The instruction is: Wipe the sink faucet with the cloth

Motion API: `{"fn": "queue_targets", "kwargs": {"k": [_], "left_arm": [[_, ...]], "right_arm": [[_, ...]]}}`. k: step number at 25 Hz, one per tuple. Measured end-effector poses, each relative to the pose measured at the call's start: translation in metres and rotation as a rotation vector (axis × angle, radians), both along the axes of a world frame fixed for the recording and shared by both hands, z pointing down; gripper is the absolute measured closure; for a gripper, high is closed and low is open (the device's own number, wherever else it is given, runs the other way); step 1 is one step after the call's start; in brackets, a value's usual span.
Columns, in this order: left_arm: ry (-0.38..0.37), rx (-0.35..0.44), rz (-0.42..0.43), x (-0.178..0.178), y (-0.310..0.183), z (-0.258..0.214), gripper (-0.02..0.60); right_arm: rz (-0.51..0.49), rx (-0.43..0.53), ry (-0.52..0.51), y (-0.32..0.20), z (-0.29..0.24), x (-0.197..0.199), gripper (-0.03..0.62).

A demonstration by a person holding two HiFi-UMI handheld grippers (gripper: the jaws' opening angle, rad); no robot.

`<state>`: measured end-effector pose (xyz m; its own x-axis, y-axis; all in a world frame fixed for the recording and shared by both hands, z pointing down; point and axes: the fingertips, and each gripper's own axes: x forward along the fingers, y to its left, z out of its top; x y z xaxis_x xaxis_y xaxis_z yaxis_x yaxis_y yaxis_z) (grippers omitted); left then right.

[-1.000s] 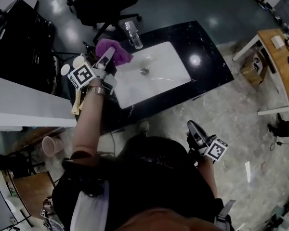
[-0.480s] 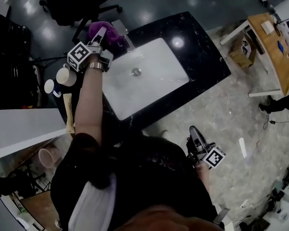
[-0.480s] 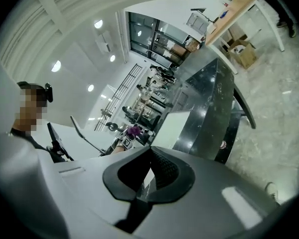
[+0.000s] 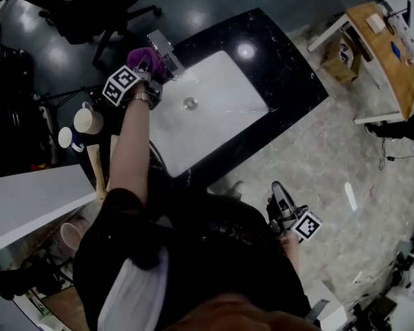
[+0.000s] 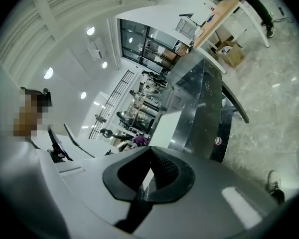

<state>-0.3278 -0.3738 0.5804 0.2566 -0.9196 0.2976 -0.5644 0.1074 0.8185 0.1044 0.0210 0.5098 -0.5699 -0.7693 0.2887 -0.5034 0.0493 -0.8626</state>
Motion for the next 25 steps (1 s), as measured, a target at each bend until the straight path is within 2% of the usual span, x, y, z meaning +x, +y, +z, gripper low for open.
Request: {"fn": "queue_targets", "kwargs": {"k": [2, 4, 6, 8, 10, 12, 15, 17, 20, 23, 25], "left_arm": [[-0.083, -0.095, -0.004, 0.001, 0.001, 0.023, 0.496], [-0.136, -0.137, -0.010, 0.001, 0.001, 0.029, 0.503], [-0.136, -0.147, -0.011, 0.001, 0.000, 0.029, 0.503], [-0.095, -0.133, 0.000, 0.002, 0.002, 0.025, 0.503], [-0.055, -0.079, 0.024, 0.004, 0.004, 0.008, 0.503], [-0.055, 0.020, 0.061, 0.007, 0.007, -0.029, 0.503], [-0.140, 0.210, 0.160, 0.019, 0.018, -0.106, 0.503], [-0.278, 0.317, 0.293, 0.042, 0.033, -0.154, 0.502], [-0.606, 0.402, 0.547, 0.091, 0.055, -0.190, 0.502], [-0.915, 0.354, 0.698, 0.115, 0.050, -0.175, 0.500], [-1.054, 0.275, 0.748, 0.113, 0.034, -0.157, 0.500]], "right_arm": [[-0.001, -0.002, 0.004, 0.002, 0.000, 0.000, 0.583], [0.001, -0.006, 0.009, 0.003, 0.000, 0.001, 0.583], [0.004, -0.008, 0.009, 0.004, -0.001, 0.002, 0.583], [0.002, -0.007, 0.008, 0.004, -0.001, 0.003, 0.583], [-0.001, -0.006, 0.006, 0.005, -0.001, 0.005, 0.583], [-0.007, -0.002, 0.001, 0.003, -0.002, 0.007, 0.583], [-0.018, 0.004, -0.014, 0.002, -0.002, 0.007, 0.583], [-0.028, 0.009, -0.022, 0.002, -0.001, 0.009, 0.583], [-0.031, 0.009, -0.040, 0.001, 0.003, 0.012, 0.583], [-0.033, 0.019, -0.061, 0.000, 0.002, 0.010, 0.583], [-0.026, 0.022, -0.063, 0.001, 0.001, 0.012, 0.583]]}}
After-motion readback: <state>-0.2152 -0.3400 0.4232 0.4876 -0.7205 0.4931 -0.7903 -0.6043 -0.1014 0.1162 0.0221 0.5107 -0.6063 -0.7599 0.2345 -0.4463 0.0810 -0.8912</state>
